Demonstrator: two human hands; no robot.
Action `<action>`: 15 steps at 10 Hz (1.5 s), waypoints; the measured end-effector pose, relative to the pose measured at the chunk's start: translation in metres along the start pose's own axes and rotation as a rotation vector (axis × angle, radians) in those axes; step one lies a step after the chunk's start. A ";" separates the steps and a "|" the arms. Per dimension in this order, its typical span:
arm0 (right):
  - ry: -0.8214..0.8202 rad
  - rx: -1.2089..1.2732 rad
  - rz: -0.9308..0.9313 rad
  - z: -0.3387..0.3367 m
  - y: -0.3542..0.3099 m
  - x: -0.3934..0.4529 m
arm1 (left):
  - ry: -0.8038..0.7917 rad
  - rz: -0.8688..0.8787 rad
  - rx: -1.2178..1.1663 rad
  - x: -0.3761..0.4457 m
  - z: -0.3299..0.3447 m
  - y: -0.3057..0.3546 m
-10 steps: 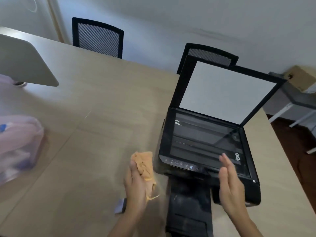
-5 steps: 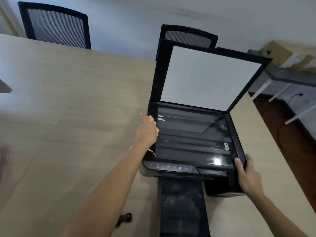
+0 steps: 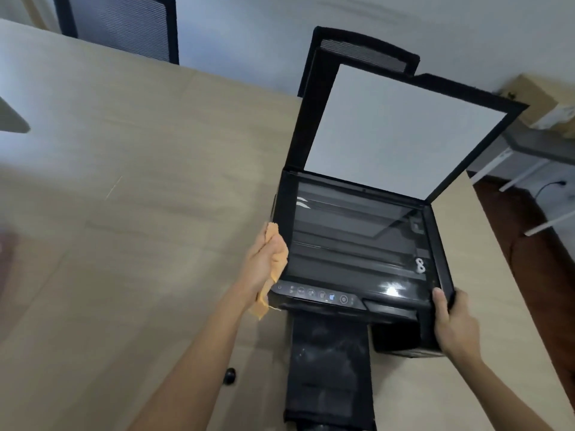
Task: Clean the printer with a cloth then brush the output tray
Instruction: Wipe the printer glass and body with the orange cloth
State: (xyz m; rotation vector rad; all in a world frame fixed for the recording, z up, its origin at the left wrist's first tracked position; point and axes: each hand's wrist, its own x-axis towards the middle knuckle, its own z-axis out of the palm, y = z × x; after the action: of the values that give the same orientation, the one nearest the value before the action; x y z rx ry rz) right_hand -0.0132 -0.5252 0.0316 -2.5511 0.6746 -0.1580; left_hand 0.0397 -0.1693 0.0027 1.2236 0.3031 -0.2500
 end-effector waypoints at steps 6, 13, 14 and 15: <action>-0.035 0.024 -0.039 -0.002 0.012 0.004 | 0.654 0.323 -0.426 -0.033 0.060 -0.045; -0.049 0.093 -0.060 0.000 0.018 0.008 | 1.010 0.239 -0.407 -0.040 0.173 -0.070; -0.038 0.105 -0.082 0.000 0.018 0.007 | 1.094 0.289 -0.316 -0.021 0.118 -0.073; -0.024 0.116 -0.102 0.001 0.019 0.007 | 1.089 0.205 -0.352 -0.020 0.090 -0.073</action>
State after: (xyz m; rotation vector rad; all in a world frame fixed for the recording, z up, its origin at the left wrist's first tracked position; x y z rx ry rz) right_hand -0.0151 -0.5423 0.0218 -2.4724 0.5117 -0.1946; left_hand 0.0043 -0.2771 -0.0265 0.9286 1.0995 0.6613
